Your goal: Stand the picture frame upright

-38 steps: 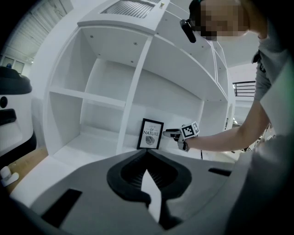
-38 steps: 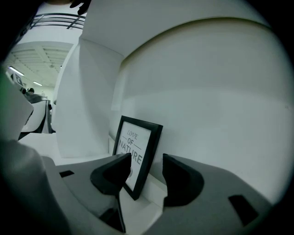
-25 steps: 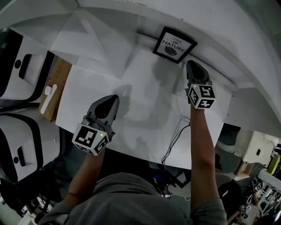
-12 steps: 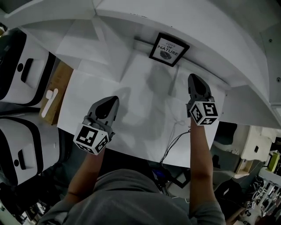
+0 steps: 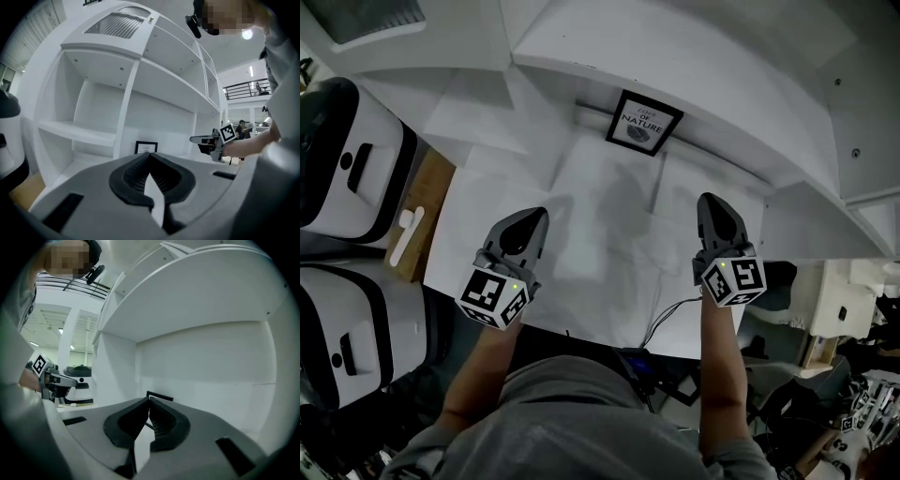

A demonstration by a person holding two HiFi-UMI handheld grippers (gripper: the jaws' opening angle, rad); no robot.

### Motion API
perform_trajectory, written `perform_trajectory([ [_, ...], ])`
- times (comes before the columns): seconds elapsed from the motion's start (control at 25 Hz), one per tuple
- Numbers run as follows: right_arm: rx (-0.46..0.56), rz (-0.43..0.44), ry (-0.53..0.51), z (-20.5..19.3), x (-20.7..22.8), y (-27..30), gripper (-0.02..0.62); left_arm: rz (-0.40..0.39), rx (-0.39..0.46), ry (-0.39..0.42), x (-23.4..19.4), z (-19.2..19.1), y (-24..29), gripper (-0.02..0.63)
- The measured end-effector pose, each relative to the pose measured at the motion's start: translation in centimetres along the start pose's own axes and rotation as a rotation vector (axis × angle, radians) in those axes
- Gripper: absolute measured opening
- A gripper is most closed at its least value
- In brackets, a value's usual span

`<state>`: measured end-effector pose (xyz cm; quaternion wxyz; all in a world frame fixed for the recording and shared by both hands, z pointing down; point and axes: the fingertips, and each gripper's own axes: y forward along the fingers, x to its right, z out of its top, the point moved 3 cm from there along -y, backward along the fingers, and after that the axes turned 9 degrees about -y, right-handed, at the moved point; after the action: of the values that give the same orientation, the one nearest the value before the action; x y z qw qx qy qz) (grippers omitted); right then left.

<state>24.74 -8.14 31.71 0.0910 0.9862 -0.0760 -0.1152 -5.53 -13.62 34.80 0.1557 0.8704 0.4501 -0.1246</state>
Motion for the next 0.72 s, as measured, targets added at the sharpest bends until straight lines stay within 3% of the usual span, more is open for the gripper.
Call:
perform_trajectory([
  [0.4,0.048,-0.042,0.060,3.4,-1.6,-5.1,0.026,-0.036,0.043,0.035,1.3,2.2,-0.6,0.008],
  [0.72,0.097,-0.020,0.091,6.2,-3.1,-8.0,0.026,-0.050,0.058,0.061,2.9,3.1,-1.6,0.008],
])
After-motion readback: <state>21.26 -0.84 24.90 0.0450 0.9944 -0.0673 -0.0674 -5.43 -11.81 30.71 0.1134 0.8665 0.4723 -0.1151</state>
